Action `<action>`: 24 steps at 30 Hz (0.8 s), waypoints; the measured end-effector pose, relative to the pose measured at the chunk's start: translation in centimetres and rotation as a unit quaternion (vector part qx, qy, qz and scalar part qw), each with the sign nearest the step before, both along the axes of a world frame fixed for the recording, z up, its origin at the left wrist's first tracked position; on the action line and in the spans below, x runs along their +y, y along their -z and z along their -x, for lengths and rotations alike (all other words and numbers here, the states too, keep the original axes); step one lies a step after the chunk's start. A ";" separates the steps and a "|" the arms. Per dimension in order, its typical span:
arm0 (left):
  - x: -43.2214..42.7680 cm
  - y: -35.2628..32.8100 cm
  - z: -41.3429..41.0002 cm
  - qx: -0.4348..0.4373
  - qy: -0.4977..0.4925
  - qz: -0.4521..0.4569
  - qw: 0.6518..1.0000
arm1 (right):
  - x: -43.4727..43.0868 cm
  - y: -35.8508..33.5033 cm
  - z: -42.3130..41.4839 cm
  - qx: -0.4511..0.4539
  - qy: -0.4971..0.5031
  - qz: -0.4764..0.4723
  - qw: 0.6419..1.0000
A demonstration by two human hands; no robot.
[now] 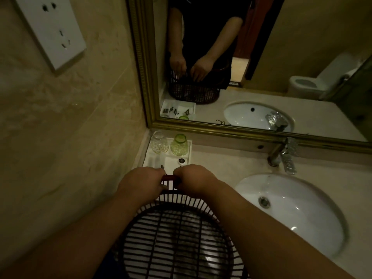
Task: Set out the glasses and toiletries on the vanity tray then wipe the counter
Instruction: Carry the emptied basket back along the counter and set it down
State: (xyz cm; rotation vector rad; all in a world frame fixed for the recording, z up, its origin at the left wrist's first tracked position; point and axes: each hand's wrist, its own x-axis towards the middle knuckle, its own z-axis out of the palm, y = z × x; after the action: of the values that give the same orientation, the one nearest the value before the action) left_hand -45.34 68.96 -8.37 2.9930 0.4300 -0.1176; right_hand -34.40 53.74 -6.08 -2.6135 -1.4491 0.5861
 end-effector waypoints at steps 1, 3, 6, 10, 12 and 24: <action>0.0 -0.1 0.0 -0.001 0.001 -0.005 1.000 | 0.0 -0.2 -0.2 0.009 0.008 0.002 1.000; 0.0 -0.1 0.1 -0.002 0.004 -0.016 1.000 | -0.7 -0.2 -0.2 0.021 0.034 -0.002 0.999; 0.1 0.1 0.1 -0.010 0.009 -0.014 1.000 | -3.6 0.4 -0.4 0.015 0.094 -0.022 0.995; 0.3 0.4 0.0 -0.016 0.018 -0.009 1.000 | -8.7 1.1 -0.5 -0.001 0.194 -0.030 0.981; 0.4 0.6 0.0 -0.019 0.012 -0.007 1.000 | -11.1 1.4 0.2 -0.007 0.242 -0.040 0.970; 0.6 1.1 0.0 -0.018 0.006 -0.010 1.000 | -20.0 1.8 8.9 0.079 0.479 -0.144 0.862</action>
State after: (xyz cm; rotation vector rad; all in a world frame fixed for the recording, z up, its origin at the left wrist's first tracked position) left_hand -45.30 69.55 -9.50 3.0131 0.4119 -0.0619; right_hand -43.29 33.74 -7.89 -2.5144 -0.0627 0.3777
